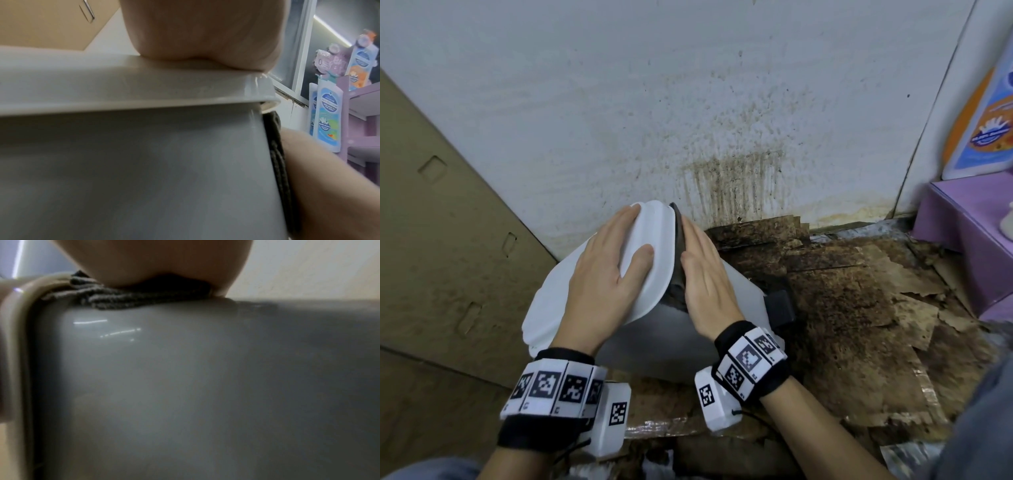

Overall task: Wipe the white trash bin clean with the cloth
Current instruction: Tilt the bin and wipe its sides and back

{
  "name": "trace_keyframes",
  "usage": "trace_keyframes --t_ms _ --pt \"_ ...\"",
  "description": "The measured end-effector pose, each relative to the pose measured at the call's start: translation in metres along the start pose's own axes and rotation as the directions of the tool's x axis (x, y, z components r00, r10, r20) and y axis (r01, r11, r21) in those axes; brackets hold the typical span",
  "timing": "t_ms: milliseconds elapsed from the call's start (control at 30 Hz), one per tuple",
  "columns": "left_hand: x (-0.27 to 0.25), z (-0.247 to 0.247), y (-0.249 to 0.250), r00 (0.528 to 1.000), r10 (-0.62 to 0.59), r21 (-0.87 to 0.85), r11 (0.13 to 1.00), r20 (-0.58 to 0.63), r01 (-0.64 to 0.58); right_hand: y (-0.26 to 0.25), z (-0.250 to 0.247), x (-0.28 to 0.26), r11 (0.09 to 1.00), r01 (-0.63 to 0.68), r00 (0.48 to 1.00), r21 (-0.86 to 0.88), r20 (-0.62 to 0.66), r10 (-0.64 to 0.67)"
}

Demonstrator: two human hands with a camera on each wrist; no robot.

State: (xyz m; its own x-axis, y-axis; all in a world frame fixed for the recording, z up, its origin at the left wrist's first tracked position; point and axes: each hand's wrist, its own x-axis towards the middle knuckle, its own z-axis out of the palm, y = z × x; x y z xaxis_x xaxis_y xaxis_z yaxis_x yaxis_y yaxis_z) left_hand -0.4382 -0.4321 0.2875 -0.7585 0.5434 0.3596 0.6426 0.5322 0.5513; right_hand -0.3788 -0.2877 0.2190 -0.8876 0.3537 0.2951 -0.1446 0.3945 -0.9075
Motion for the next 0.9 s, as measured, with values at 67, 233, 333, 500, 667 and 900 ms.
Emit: trace_keyframes --t_ms 67,233,333,500,667,900 --pt "0.001 0.000 -0.003 1.000 -0.003 -0.011 1.000 -0.003 0.003 0.011 -0.002 -0.003 1.000 -0.017 1.000 0.011 0.015 0.017" --pt "0.003 -0.006 -0.011 1.000 -0.016 -0.051 0.999 -0.012 0.015 0.049 -0.011 -0.019 0.989 -0.146 0.989 0.005 -0.001 0.146" --pt "0.003 -0.009 -0.013 1.000 -0.027 -0.059 0.998 -0.012 0.026 0.072 -0.017 -0.029 0.965 -0.262 0.964 0.009 -0.033 0.262" --pt "0.002 -0.009 -0.011 1.000 -0.028 -0.058 0.998 -0.014 0.027 0.081 -0.025 -0.037 0.936 -0.351 0.935 0.009 -0.044 0.351" --pt "0.002 -0.009 -0.011 0.999 -0.035 -0.044 0.998 -0.022 0.034 0.079 -0.025 -0.032 0.938 -0.346 0.937 -0.008 -0.054 0.345" --pt "0.000 -0.005 -0.006 1.000 -0.008 -0.003 1.000 -0.027 0.008 0.038 -0.015 -0.011 0.961 -0.275 0.961 -0.019 -0.022 0.274"
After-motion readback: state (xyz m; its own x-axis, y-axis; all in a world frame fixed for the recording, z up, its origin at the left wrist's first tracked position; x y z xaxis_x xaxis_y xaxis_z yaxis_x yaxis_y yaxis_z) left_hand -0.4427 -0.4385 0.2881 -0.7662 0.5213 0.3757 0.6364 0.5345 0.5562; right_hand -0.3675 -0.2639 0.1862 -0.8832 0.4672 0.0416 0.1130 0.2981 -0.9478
